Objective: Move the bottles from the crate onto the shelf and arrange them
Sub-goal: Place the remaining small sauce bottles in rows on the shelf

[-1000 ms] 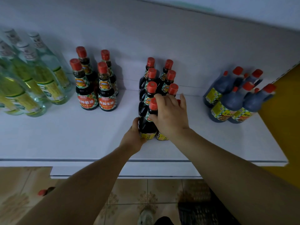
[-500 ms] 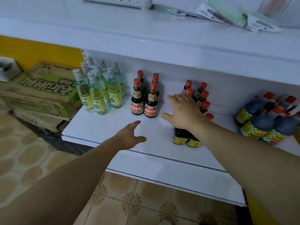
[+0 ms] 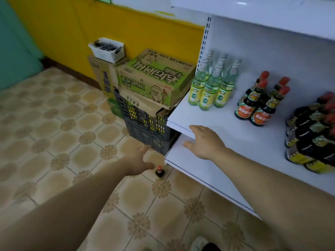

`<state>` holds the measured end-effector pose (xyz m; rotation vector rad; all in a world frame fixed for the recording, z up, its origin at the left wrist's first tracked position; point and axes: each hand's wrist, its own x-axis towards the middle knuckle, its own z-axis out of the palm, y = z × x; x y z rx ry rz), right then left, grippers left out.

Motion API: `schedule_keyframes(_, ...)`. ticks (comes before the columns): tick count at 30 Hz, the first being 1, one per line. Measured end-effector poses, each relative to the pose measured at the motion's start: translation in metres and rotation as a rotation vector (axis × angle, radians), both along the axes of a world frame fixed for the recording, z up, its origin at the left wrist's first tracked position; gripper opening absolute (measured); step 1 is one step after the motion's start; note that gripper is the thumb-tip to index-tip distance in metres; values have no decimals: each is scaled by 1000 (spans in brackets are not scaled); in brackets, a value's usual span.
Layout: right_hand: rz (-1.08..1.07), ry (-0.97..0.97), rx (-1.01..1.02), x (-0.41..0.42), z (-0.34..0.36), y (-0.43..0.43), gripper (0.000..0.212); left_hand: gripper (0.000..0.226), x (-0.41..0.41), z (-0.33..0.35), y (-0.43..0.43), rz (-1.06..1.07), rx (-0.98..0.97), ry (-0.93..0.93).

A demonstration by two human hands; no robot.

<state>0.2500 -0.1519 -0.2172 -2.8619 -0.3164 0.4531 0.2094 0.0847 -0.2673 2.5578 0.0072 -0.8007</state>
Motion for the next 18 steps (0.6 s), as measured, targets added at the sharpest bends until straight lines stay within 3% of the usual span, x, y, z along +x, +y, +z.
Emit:
schedule_keyframes(10,47,234,83,50,-100,79,70,86,21,-85,65,146,-37,151)
schedule_keyframes(18,-78,416,124,114,-261,108,66,88,85,-249,86,229,-82,275)
